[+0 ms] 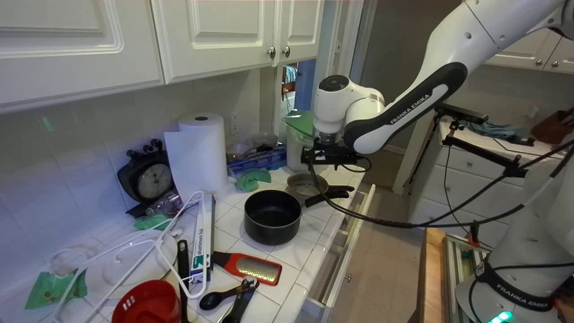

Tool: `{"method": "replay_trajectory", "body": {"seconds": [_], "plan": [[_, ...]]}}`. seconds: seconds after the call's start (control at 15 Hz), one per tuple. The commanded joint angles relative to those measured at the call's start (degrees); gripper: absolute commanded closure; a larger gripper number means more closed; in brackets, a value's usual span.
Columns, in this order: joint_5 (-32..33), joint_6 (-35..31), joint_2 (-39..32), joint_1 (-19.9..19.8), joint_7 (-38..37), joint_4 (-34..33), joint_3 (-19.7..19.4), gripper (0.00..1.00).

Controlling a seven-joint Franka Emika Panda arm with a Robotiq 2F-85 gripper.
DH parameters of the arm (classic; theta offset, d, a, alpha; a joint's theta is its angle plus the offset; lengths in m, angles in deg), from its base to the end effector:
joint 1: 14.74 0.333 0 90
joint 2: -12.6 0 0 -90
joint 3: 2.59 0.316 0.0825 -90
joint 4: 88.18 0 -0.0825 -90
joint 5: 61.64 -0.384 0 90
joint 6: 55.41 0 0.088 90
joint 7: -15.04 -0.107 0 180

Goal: Remove the silver pot from the inside of the black pot

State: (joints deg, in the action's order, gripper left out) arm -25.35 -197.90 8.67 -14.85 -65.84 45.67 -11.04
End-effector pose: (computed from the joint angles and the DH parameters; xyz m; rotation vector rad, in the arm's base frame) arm 0.5136 -0.0745 0.3140 2.4300 -1.4347 0.4371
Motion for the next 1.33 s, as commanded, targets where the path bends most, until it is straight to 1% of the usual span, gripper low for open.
{"method": "replay_trajectory", "body": {"seconds": [0.0,0.07,0.2,0.4,0.53,0.67,0.8,1.13,1.2,1.27], "plan": [[-1.0,-1.1,7.8,-0.7,11.2,4.8,2.4,0.0],[-0.7,-1.7,9.1,-0.8,13.7,5.4,2.9,0.0],[-2.5,-3.9,11.6,-0.8,20.0,6.6,3.9,0.0],[-9.4,-5.0,14.8,-0.5,30.3,8.1,5.1,0.0],[-14.6,-3.4,16.9,-0.3,36.5,8.6,6.0,0.0],[-19.0,-1.0,18.6,-0.4,40.9,8.6,6.9,0.0],[-20.4,2.5,20.0,-1.0,42.3,8.3,8.2,0.0],[-19.1,9.2,23.2,-2.1,42.0,7.8,11.2,0.0],[-18.3,10.0,23.7,-2.6,40.7,7.7,11.9,0.0],[-18.8,7.9,21.4,-2.8,41.3,6.9,11.7,0.0]]}}
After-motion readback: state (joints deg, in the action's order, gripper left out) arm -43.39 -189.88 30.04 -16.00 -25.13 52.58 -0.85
